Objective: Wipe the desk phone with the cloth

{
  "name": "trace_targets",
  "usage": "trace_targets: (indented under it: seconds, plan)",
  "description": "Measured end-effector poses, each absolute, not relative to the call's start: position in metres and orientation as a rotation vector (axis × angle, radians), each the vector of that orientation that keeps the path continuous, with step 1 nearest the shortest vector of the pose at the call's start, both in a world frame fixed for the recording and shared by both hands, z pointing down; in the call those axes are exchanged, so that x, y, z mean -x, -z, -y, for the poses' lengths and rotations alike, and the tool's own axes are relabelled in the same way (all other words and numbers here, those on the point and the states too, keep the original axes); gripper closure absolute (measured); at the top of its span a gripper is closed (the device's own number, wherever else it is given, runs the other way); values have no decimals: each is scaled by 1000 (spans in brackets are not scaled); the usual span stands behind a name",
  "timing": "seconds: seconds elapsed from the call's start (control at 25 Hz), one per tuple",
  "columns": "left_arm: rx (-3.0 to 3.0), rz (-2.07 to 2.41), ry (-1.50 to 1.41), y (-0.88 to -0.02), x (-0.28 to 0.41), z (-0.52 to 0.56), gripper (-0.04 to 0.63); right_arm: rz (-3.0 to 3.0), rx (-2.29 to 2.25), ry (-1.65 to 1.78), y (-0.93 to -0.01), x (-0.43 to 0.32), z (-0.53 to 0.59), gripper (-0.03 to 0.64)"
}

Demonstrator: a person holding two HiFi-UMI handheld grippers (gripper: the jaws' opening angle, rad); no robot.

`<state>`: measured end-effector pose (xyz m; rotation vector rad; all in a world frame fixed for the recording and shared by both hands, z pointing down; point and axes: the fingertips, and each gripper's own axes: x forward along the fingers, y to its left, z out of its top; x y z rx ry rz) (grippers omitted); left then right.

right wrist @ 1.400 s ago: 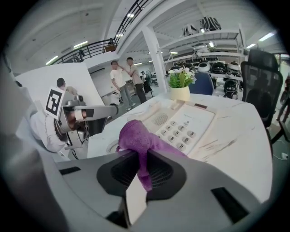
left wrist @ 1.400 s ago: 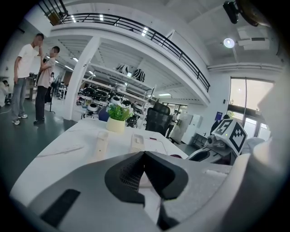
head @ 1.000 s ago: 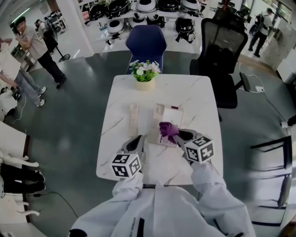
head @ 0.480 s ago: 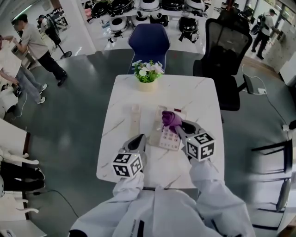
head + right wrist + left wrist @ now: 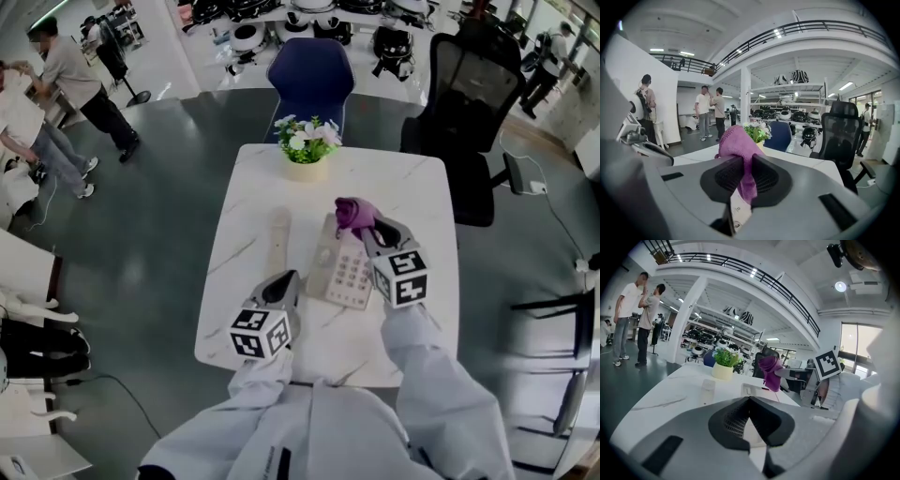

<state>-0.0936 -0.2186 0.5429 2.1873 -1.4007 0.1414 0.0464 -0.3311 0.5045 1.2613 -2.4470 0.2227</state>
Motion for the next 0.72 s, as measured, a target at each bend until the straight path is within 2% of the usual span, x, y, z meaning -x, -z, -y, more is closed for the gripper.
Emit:
trace_targets:
  seconds: [0.72]
  plan:
    - [-2150,1391,-161,-558,98,220,597,2363,-1067,-256,-565,-6,351,581]
